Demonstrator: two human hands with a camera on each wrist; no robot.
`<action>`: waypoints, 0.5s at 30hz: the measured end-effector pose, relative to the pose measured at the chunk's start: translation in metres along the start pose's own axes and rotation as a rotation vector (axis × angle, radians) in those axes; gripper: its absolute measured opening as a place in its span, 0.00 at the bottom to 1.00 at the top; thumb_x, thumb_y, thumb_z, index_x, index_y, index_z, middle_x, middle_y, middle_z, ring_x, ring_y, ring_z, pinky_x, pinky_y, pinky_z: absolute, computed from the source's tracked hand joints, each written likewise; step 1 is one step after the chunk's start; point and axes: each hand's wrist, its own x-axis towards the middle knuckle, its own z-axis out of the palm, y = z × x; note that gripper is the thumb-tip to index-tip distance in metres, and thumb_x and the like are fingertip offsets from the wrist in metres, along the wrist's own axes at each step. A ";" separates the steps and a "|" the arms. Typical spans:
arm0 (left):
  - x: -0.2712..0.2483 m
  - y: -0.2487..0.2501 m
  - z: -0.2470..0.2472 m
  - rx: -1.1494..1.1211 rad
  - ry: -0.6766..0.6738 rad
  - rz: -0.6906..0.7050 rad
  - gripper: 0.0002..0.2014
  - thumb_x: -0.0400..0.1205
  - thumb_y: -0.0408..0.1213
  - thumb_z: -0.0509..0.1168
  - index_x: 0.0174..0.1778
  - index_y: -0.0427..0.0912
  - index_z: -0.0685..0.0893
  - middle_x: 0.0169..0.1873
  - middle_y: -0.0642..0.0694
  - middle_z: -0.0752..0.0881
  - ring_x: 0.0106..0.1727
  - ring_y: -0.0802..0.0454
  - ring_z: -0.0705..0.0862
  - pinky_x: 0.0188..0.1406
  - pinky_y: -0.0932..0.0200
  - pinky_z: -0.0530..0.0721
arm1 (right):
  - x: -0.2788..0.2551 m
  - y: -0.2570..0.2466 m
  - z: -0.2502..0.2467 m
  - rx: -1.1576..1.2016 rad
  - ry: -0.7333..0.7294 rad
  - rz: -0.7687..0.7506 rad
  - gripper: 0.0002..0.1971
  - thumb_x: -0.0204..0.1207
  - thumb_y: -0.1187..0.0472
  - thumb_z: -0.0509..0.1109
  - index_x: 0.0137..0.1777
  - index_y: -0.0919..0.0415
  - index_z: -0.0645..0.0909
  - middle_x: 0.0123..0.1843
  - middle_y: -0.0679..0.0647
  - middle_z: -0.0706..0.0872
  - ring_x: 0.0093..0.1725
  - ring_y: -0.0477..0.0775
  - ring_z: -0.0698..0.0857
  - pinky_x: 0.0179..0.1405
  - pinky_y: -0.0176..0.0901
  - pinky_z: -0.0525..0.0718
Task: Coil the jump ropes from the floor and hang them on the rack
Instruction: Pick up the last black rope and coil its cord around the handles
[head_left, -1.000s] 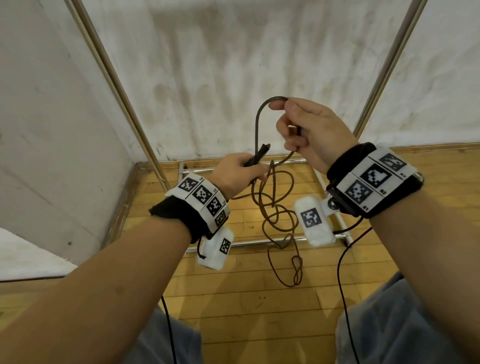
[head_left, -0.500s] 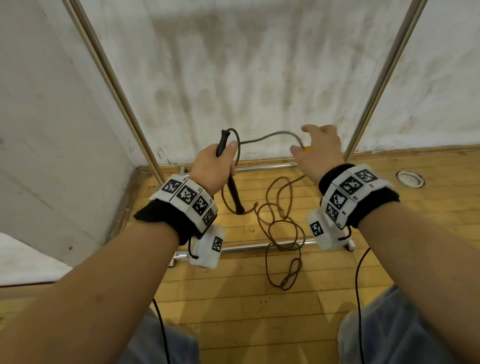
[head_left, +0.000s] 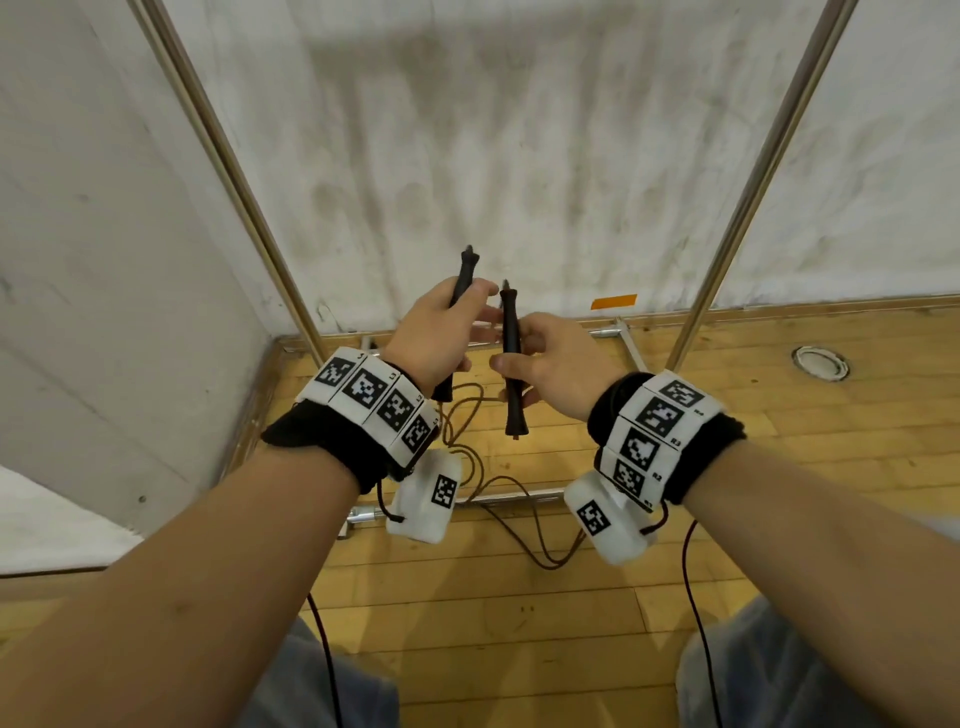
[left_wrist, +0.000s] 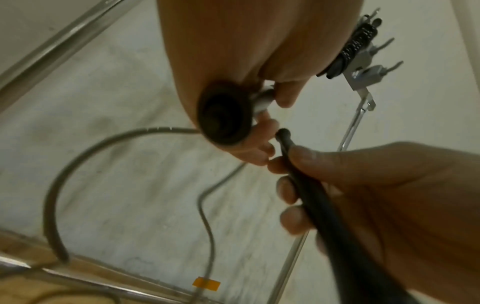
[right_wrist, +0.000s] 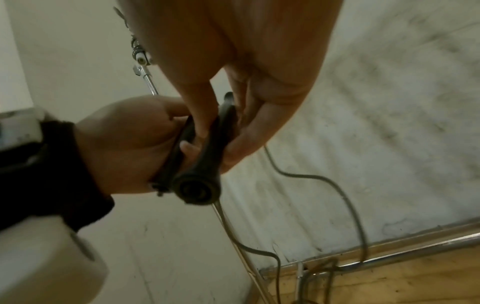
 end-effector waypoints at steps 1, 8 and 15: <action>-0.001 -0.001 0.000 0.068 -0.002 0.005 0.11 0.85 0.48 0.57 0.55 0.50 0.82 0.46 0.49 0.89 0.39 0.55 0.85 0.24 0.63 0.75 | 0.000 0.000 0.000 -0.024 0.025 0.002 0.13 0.76 0.61 0.71 0.58 0.61 0.77 0.50 0.57 0.85 0.44 0.56 0.88 0.42 0.49 0.88; 0.004 -0.006 0.000 0.162 0.073 0.058 0.05 0.86 0.42 0.57 0.51 0.46 0.77 0.27 0.50 0.77 0.23 0.58 0.73 0.25 0.63 0.72 | 0.002 0.000 -0.004 0.020 0.111 0.011 0.14 0.73 0.66 0.73 0.53 0.59 0.71 0.46 0.62 0.86 0.33 0.53 0.82 0.38 0.50 0.86; 0.005 -0.007 -0.011 0.011 0.111 -0.057 0.18 0.79 0.49 0.67 0.29 0.46 0.68 0.22 0.50 0.70 0.22 0.52 0.68 0.28 0.58 0.70 | 0.004 -0.006 -0.033 -0.036 0.295 -0.008 0.22 0.82 0.44 0.58 0.35 0.56 0.83 0.33 0.52 0.88 0.27 0.45 0.81 0.33 0.40 0.81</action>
